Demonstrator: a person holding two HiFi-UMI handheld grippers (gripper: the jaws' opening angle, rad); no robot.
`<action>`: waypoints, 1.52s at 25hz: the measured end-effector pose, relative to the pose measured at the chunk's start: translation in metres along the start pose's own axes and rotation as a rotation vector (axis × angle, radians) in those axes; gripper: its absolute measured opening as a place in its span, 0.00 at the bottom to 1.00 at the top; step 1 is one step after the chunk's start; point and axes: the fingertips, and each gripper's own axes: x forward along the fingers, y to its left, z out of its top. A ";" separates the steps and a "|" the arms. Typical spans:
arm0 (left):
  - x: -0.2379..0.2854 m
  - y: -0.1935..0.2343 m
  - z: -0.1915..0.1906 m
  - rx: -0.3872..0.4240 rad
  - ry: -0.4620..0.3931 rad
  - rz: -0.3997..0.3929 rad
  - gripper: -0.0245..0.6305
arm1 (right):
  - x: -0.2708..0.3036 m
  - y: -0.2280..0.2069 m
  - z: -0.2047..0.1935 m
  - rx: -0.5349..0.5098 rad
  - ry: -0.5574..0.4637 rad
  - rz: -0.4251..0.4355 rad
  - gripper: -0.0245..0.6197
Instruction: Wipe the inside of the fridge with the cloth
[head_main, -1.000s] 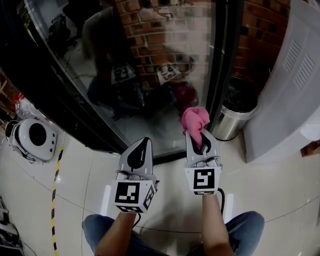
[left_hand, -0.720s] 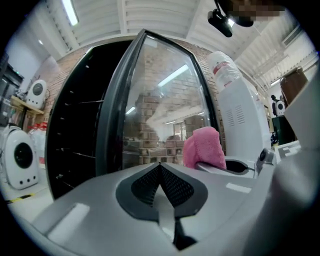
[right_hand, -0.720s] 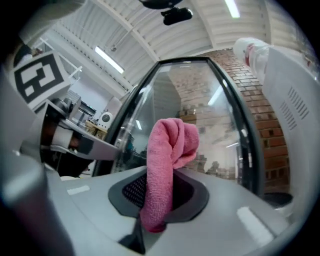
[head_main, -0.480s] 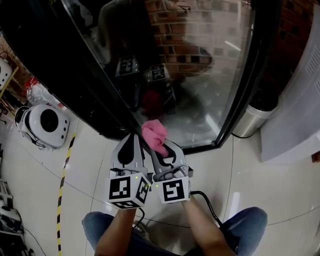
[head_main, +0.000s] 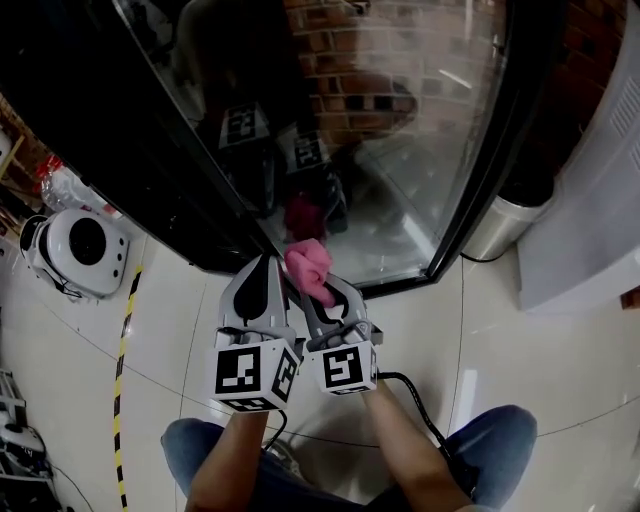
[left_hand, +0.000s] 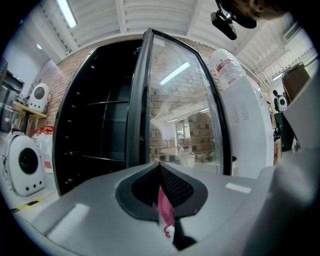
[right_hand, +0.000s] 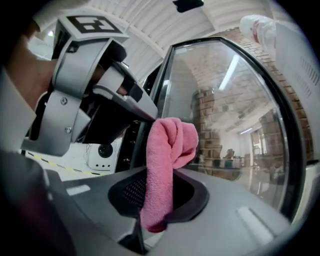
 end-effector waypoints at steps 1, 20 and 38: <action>0.002 -0.004 -0.002 0.000 0.003 -0.009 0.05 | -0.002 -0.007 -0.003 -0.004 0.007 -0.013 0.13; 0.031 -0.107 -0.056 -0.047 0.100 -0.168 0.05 | -0.087 -0.184 -0.053 0.038 0.072 -0.348 0.13; 0.003 -0.020 -0.036 -0.099 0.040 -0.007 0.05 | -0.023 -0.048 -0.024 0.041 0.020 -0.127 0.14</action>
